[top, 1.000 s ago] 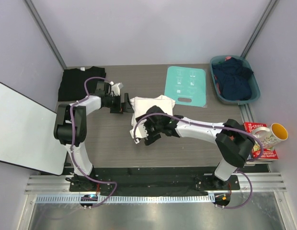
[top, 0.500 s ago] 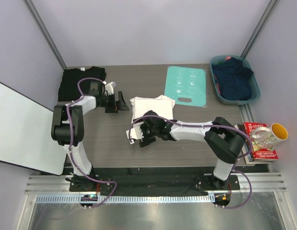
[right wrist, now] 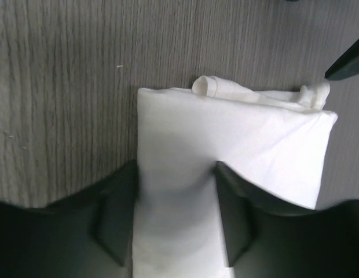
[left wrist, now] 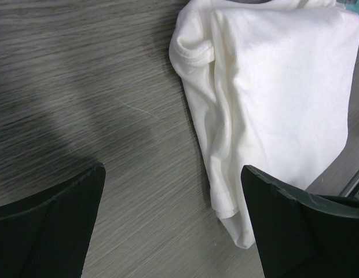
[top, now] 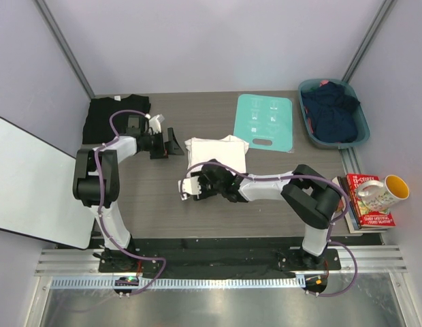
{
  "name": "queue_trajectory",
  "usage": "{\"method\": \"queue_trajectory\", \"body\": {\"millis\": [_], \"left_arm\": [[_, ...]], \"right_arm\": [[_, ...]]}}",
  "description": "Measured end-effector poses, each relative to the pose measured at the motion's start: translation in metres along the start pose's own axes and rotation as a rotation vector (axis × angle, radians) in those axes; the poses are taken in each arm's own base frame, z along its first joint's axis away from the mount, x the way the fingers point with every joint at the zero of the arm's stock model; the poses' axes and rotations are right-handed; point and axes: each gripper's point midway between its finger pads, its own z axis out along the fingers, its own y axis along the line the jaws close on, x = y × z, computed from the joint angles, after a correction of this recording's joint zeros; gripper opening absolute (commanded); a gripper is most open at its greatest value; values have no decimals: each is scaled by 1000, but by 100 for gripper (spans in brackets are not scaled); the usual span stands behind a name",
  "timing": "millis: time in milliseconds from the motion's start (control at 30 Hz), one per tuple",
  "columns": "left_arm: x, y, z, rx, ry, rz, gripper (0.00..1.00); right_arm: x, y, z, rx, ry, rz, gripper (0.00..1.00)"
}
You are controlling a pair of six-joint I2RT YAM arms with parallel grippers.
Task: Fold and stack the t-shirts
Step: Neatly place the folded tshirt to the corner
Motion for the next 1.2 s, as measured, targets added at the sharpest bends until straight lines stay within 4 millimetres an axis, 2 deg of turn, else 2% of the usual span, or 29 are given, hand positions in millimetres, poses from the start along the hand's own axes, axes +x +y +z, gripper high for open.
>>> {"method": "queue_trajectory", "body": {"millis": [33, 67, 200, 467, 733, 1033, 1200], "left_arm": [[0, 0, 0, 3, -2, 0, 100], [-1, -1, 0, 6, -5, -1, 100], [-1, -1, 3, 15, -8, -9, 100], [-3, -7, 12, 65, -17, -22, 100], [-1, -32, 31, 135, -9, 10, 100], [9, -62, 50, 195, 25, 45, 100], [12, -65, 51, 194, 40, 62, 100]], "right_arm": [[1, 0, 1, 2, 2, 6, 26], [2, 2, 3, 0, 5, 13, 18], [8, 7, 9, -5, 21, 26, 15], [4, -4, 9, 27, 18, 20, 11], [-12, -34, 7, 98, 2, 19, 10], [-13, -40, 3, 115, 11, 15, 10], [-15, -54, -8, 152, 7, 11, 10]]}}
